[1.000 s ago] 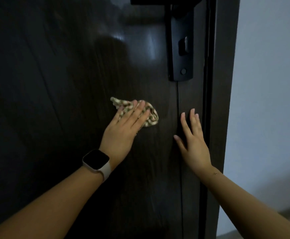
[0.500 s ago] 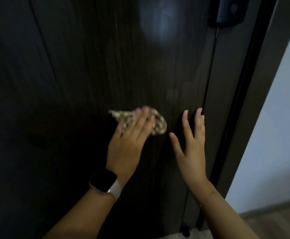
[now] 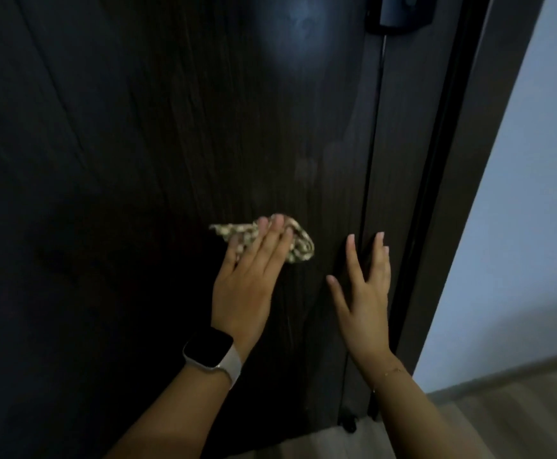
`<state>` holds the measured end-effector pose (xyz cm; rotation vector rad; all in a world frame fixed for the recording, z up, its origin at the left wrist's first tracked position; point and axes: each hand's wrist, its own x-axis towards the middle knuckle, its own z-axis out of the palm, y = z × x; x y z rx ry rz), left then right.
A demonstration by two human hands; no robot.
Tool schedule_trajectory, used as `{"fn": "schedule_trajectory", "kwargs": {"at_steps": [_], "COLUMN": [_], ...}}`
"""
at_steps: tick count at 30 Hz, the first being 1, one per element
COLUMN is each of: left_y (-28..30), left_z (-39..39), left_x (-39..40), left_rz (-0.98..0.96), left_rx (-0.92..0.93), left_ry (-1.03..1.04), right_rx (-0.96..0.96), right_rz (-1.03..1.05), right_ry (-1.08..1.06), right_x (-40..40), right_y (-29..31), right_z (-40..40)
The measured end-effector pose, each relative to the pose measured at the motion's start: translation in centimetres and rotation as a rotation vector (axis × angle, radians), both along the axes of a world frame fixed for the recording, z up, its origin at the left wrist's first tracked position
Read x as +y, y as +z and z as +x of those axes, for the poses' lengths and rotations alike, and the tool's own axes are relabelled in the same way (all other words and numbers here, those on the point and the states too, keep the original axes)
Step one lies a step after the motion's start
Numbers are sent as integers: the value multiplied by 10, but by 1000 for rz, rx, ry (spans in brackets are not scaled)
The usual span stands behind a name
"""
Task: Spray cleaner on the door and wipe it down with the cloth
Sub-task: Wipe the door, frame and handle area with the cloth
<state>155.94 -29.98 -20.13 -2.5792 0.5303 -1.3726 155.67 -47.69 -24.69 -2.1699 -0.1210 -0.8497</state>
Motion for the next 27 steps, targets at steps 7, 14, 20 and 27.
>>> {"fn": "schedule_trajectory", "kwargs": {"at_steps": [7, 14, 20, 27], "left_y": [115, 3, -18, 104], "left_z": [29, 23, 14, 43], "left_x": [-55, -40, -44, -100], "left_rz": [-94, 240, 237, -73], "left_rx": [-186, -24, 46, -124], "left_ry": [-86, -180, -161, -88], "right_rx": [-28, -32, 37, 34], "right_rz": [-115, -21, 19, -40], "right_ry": [-7, 74, 114, 122], "right_x": [-15, -28, -38, -44], "right_y": [1, -8, -29, -34], "right_z": [-1, -5, -9, -6]}}
